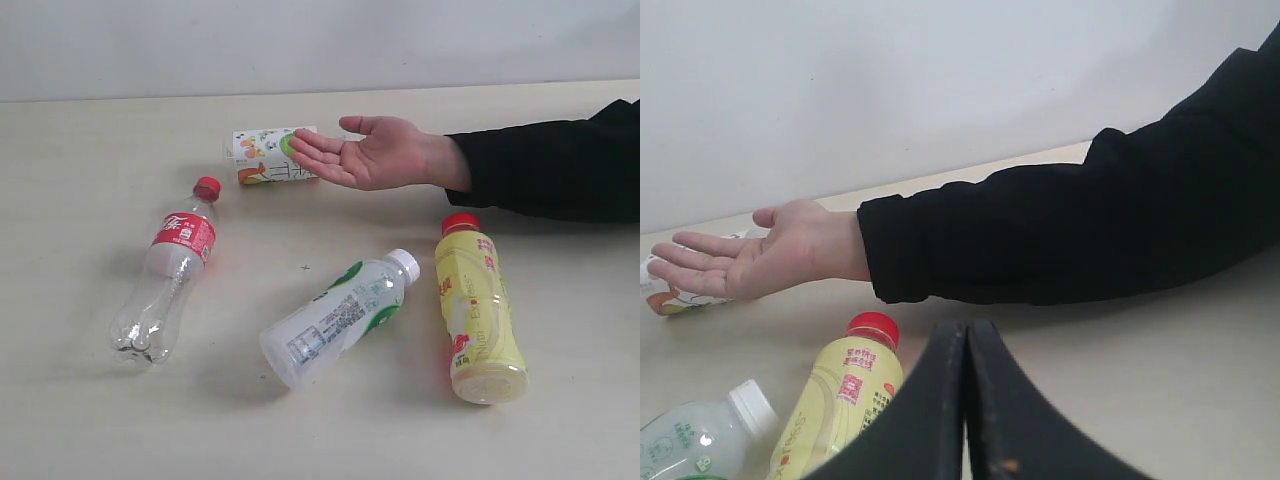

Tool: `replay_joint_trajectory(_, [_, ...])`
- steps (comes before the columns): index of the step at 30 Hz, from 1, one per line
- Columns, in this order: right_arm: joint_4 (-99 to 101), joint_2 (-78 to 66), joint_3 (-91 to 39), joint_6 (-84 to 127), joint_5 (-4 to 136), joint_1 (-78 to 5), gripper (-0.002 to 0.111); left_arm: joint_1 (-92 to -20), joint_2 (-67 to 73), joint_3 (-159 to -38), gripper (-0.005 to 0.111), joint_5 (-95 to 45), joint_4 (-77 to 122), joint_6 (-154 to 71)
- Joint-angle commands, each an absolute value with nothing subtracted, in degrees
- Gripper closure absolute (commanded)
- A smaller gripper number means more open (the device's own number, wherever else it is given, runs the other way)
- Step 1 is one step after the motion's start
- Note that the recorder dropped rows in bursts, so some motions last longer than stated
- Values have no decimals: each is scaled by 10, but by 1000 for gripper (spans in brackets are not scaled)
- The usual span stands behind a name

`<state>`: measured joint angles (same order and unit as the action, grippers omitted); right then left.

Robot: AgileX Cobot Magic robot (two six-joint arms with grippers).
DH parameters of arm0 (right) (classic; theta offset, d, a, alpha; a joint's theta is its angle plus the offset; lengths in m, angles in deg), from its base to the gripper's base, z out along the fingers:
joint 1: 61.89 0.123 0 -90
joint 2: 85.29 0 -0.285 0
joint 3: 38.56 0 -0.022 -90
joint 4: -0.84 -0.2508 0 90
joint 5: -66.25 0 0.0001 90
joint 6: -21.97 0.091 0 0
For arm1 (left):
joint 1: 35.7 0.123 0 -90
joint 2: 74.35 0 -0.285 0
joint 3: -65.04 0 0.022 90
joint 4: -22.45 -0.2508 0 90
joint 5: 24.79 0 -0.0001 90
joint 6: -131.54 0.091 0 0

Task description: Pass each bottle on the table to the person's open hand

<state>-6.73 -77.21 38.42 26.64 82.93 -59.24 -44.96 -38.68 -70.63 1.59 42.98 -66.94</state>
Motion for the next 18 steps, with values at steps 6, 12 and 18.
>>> replay_joint_trajectory(6, [-67,-775,387,266,826,-592,108,-448,9,-1021,107,-568,294,-589])
replay_joint_trajectory(12, [-67,-775,387,266,826,-592,108,-494,196,-1129,107,-840,293,-481])
replay_joint_trajectory(18, [-67,-775,387,266,826,-592,108,-592,279,-1133,103,-862,200,-519])
